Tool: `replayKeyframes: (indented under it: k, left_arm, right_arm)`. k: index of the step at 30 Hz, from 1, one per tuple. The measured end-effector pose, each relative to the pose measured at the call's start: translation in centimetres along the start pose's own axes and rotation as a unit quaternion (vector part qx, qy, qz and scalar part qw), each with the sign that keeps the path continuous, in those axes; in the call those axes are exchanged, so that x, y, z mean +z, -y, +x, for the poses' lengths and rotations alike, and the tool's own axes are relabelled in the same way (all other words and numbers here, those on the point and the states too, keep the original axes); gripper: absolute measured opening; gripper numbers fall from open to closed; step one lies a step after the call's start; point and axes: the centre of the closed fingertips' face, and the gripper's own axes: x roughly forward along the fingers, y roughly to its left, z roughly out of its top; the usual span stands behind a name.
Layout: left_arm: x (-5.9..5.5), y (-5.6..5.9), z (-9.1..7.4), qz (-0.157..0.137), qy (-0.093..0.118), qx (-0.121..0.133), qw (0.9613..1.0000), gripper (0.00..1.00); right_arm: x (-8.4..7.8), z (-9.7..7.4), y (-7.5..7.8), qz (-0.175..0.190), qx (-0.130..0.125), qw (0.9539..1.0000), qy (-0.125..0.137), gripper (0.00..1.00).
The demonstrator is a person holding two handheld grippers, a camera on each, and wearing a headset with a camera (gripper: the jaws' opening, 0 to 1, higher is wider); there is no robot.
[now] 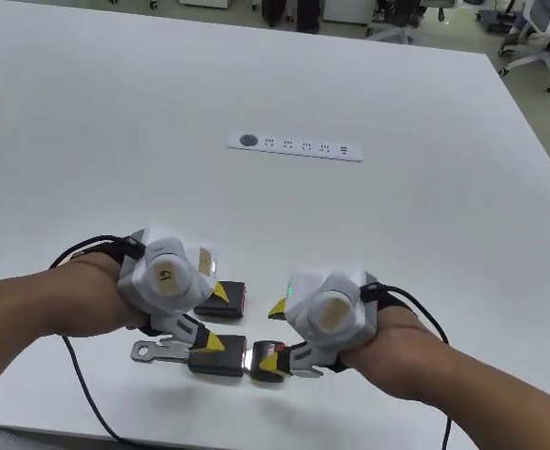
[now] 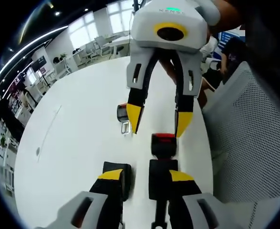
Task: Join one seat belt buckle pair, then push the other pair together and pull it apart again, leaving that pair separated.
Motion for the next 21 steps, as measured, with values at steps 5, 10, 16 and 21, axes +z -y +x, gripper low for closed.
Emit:
replayKeyframes:
  k: [5, 10, 16, 21]
  left_arm:
    - [-0.1, -1.2, 0.2, -0.006, -0.002, 0.005, 1.0, 0.37]
    - [-0.2, -2.6, 0.5, -0.022, 0.008, 0.007, 0.9997, 0.4]
    - [0.1, -4.5, 1.1, -0.035, 0.025, 0.01, 0.999, 0.43]
    - [-1.1, -4.8, 2.3, -0.03, 0.01, -0.002, 0.9995, 0.43]
  right_arm:
    - [-1.7, -0.9, 2.7, -0.001, -0.022, 0.9996, -0.017, 0.4]
    - [-3.4, -1.5, 4.2, 0.002, -0.023, 0.9992, -0.032, 0.37]
    - [-5.4, -1.8, 6.2, 0.016, -0.023, 0.999, -0.035, 0.36]
    - [-6.9, -1.6, 7.2, 0.02, -0.014, 0.9989, -0.04, 0.37]
